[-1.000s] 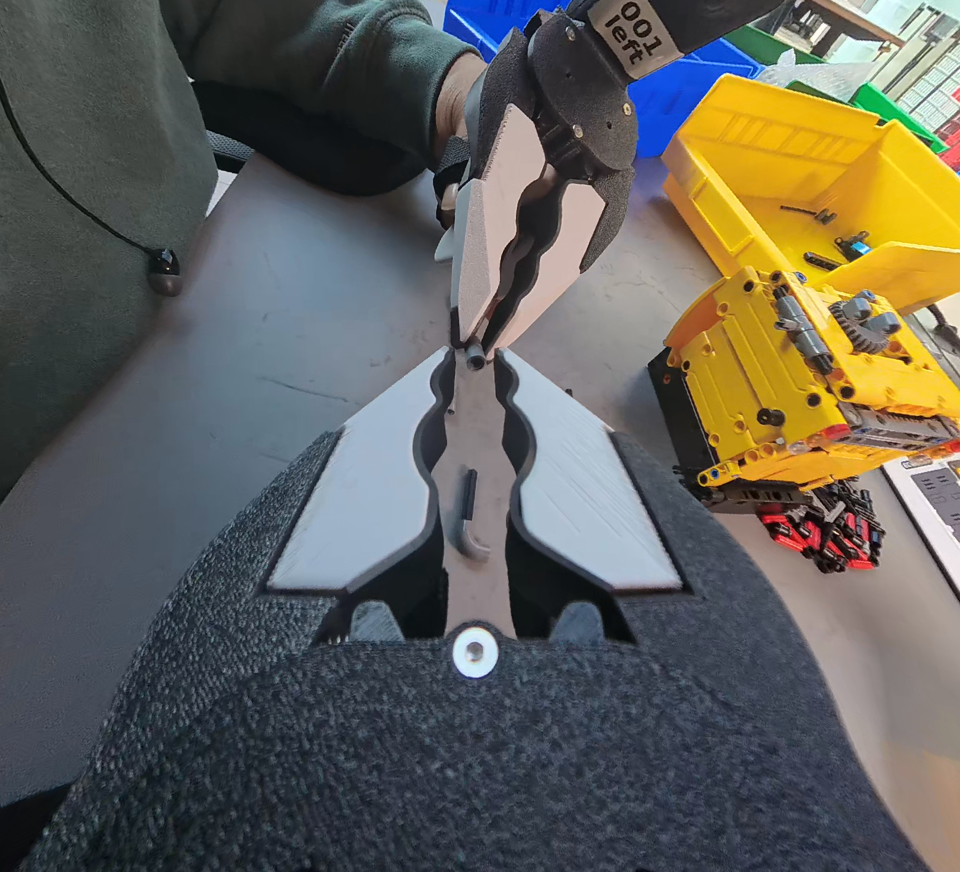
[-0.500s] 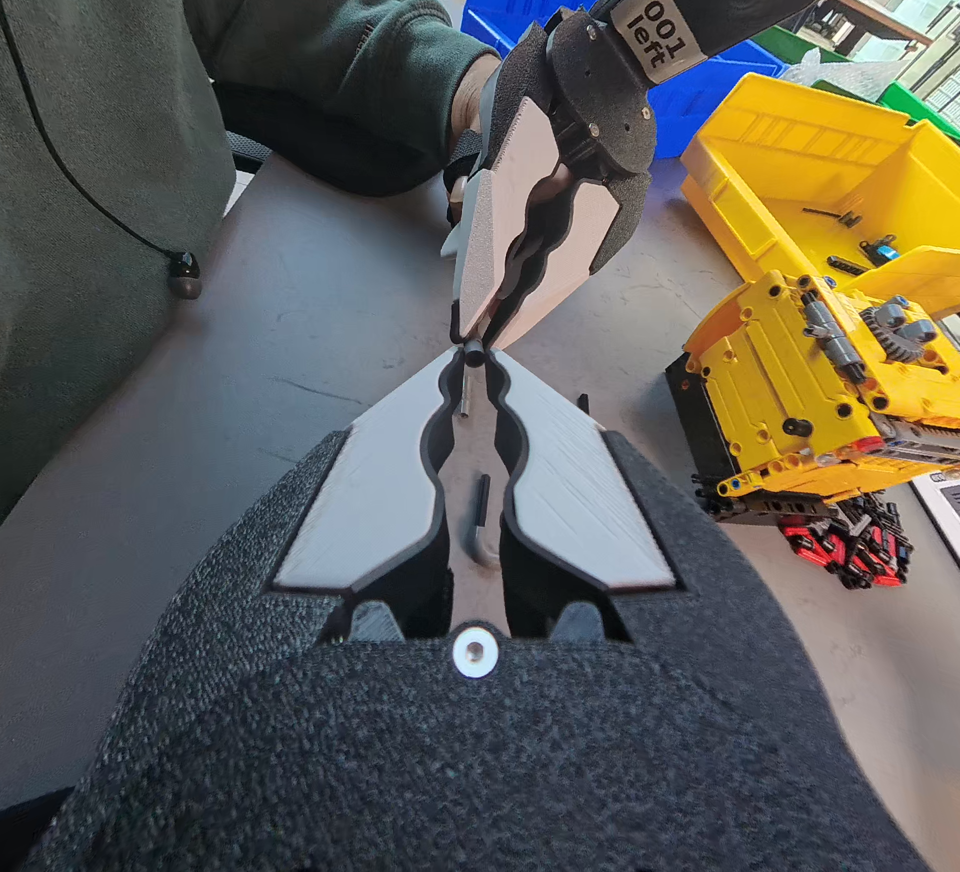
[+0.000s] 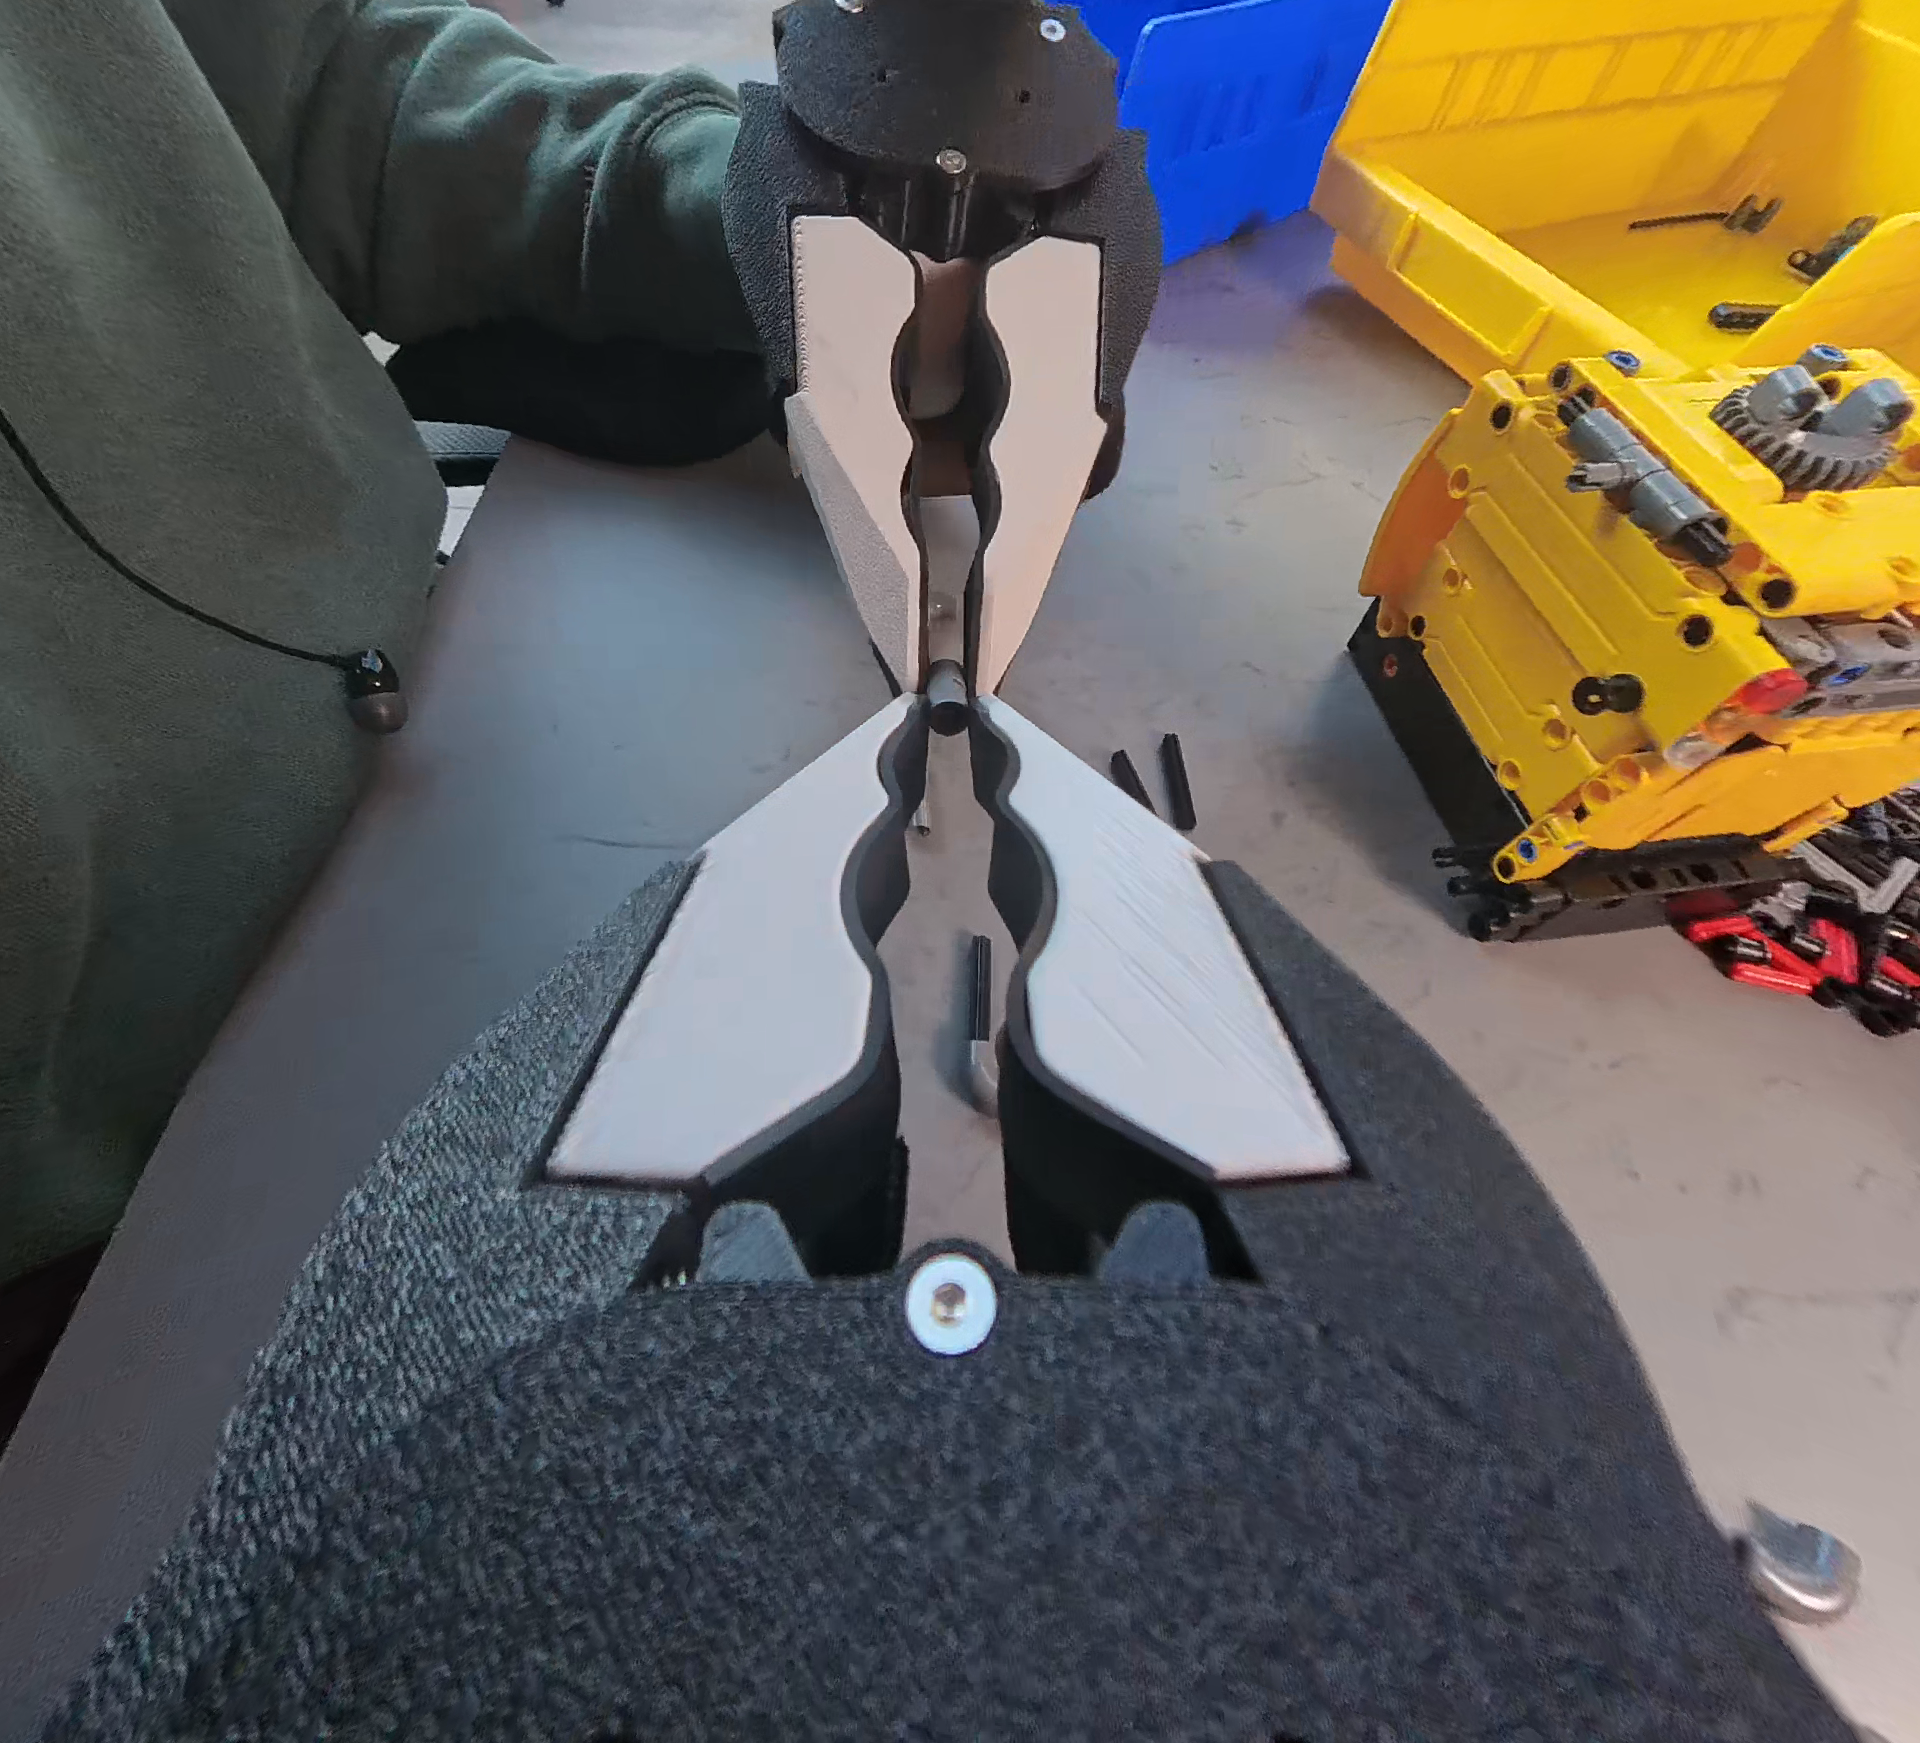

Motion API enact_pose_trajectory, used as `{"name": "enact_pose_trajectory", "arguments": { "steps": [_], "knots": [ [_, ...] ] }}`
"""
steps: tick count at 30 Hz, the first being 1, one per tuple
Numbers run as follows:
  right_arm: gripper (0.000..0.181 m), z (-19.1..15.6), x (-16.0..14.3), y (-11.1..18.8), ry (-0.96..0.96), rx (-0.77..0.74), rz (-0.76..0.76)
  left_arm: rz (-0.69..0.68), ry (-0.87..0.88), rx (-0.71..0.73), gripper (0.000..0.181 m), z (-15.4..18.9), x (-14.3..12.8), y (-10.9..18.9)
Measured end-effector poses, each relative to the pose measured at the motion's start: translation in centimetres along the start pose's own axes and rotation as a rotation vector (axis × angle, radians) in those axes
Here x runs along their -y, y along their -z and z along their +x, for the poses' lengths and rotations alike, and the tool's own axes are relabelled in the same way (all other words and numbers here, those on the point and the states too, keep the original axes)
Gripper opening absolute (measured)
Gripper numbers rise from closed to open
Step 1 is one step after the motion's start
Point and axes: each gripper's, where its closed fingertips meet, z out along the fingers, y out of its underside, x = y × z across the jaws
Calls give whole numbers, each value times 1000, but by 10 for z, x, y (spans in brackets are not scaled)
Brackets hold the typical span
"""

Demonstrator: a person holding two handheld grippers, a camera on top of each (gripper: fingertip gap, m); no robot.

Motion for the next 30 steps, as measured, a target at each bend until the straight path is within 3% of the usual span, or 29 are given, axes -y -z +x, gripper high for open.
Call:
{"name": "enact_pose_trajectory", "arguments": {
  "steps": [8,13,18,26,30],
  "knots": [
    [7,2,-4,-1,-110,33,-3,-32,-133,91,7,-4,-1,0],
    [8,-1,-10,-3,-77,41,-41,-72,-85,59,7,-2,-8,-1],
    [23,18,-43,16,5,-38,-242,-169,-52,74,6,-9,-27,-1],
    [23,12,-78,23,0,-11,-441,-273,-18,66,6,-12,-46,-10],
    [23,13,-83,26,-23,-21,-471,-288,4,47,6,-11,-49,-13]
  ]
}}
